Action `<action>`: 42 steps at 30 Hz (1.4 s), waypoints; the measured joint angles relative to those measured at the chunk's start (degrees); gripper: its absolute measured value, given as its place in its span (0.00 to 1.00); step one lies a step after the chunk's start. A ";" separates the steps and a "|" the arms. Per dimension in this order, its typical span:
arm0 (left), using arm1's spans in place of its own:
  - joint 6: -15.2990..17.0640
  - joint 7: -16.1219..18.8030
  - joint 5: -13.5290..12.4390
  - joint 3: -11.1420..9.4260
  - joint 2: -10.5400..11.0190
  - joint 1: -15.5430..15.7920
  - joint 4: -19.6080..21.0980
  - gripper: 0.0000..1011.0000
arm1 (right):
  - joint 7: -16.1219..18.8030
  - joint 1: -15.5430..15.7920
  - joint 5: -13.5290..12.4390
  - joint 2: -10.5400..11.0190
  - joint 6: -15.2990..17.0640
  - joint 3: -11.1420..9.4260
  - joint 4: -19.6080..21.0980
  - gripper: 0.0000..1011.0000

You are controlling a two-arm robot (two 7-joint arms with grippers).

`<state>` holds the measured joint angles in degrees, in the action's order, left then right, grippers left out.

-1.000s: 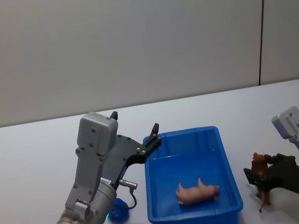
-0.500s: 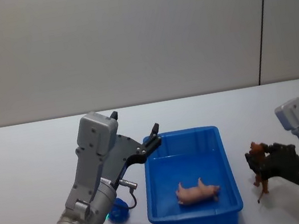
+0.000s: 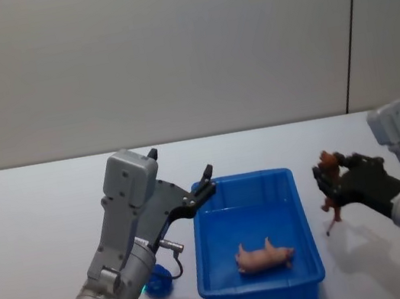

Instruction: Pick up the two dolls from the table and place them into the box.

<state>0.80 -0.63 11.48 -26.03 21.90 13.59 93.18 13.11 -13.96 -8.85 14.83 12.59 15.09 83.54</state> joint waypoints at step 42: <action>0.00 0.00 0.00 0.00 0.00 0.00 0.00 0.99 | 6.28 -2.70 1.66 -2.15 -1.23 1.97 -3.38 0.99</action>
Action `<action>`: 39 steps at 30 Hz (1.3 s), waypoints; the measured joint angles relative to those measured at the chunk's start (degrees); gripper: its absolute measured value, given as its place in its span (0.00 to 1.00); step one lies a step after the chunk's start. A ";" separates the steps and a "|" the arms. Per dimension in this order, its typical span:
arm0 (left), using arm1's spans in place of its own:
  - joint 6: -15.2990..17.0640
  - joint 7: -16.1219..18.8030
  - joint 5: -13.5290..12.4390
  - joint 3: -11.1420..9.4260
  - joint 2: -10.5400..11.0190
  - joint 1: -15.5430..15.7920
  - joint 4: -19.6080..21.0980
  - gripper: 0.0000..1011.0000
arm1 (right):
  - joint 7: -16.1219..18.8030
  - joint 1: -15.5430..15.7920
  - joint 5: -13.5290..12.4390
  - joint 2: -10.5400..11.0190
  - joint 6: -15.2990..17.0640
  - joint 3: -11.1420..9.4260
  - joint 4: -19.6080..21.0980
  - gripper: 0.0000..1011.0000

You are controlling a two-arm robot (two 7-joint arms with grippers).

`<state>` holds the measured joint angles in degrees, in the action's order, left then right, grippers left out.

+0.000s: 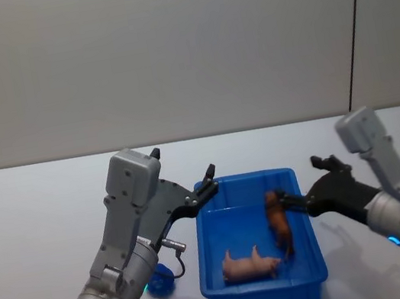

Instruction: Pick up the two dolls from the table and place them into the box.

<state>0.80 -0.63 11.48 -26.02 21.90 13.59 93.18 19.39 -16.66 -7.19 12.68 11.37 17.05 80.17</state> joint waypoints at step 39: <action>8.89 5.23 3.42 0.93 3.64 -5.63 5.00 0.99 | 2.72 2.57 -2.25 6.15 -4.48 -5.08 0.43 0.99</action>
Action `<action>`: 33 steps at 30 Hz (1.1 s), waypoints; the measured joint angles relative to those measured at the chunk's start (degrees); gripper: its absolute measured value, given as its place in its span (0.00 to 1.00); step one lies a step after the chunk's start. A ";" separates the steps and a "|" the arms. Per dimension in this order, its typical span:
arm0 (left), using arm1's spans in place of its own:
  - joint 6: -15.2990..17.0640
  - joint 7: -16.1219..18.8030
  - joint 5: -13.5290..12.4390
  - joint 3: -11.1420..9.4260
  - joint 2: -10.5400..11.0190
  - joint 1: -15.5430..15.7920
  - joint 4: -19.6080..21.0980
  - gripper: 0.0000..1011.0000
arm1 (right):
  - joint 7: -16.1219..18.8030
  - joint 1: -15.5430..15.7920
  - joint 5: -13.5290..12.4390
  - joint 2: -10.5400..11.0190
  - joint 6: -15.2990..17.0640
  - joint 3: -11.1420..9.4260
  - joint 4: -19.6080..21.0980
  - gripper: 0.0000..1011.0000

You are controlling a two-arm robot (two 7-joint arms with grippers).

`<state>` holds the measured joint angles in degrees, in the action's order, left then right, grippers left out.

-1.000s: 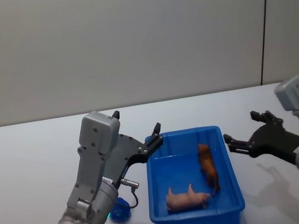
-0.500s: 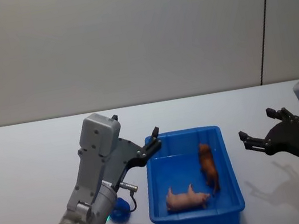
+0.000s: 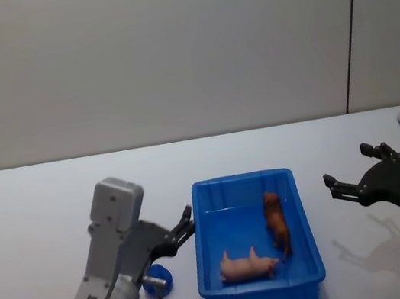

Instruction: Pick up the two dolls from the table and place them into the box.

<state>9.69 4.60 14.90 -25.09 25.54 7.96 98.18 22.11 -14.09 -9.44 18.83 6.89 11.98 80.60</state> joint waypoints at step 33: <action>3.40 -5.19 6.33 2.07 1.71 -1.98 -9.88 0.99 | 0.13 0.11 -0.09 0.29 -0.19 -0.23 0.00 0.99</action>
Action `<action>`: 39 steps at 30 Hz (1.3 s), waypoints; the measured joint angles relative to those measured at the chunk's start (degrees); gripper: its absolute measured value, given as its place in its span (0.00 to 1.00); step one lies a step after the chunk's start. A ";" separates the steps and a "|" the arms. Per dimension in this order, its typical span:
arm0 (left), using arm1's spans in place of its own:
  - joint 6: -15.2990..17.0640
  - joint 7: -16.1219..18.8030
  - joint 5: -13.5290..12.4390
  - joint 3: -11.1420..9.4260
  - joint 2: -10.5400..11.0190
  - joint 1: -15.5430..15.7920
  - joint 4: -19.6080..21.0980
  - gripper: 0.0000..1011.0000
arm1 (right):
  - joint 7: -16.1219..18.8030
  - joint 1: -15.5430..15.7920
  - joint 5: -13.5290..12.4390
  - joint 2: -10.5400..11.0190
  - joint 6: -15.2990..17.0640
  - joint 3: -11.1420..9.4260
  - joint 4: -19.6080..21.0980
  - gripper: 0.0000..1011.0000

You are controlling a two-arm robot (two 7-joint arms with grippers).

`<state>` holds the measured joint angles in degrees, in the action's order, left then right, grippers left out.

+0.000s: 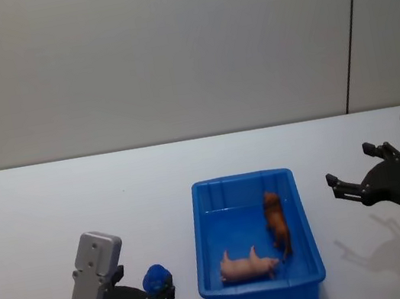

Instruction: Pick up the two dolls from the table and place them into the box.

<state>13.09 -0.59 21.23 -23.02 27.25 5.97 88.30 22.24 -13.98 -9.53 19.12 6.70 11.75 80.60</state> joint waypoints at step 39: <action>0.52 -12.32 -5.98 0.61 -4.33 8.70 -15.16 0.53 | 0.00 -0.01 0.01 0.00 0.01 0.01 0.00 0.99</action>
<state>13.61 -12.91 15.25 -22.41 22.91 14.67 73.14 22.24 -13.98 -9.52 19.12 6.71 11.76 80.60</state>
